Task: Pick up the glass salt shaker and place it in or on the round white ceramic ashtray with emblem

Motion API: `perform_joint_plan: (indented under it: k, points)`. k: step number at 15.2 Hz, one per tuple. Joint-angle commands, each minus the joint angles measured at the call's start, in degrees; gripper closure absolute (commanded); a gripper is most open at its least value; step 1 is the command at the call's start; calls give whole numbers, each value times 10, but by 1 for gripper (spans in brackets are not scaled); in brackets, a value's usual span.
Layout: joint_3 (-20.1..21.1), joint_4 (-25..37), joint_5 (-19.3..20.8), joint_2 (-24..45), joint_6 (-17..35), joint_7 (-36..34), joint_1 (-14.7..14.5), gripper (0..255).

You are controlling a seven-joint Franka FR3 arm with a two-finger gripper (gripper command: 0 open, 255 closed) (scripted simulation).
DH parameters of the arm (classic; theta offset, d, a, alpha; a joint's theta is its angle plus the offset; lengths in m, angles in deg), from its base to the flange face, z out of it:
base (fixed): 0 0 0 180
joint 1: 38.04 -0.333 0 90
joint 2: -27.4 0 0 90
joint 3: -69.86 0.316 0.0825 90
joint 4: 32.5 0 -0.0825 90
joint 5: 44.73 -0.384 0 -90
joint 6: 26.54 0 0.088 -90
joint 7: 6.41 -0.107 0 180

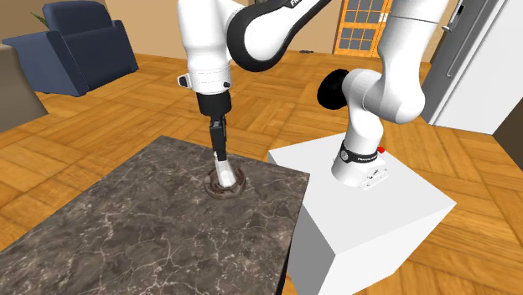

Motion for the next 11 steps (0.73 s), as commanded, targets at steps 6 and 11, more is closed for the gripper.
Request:
perform_joint_plan:
  k: [6,11]
  points:
    - [-2,41,7,-24,-65,-4,3,0]
    - [-2,41,7,-24,-65,-4,3,0]
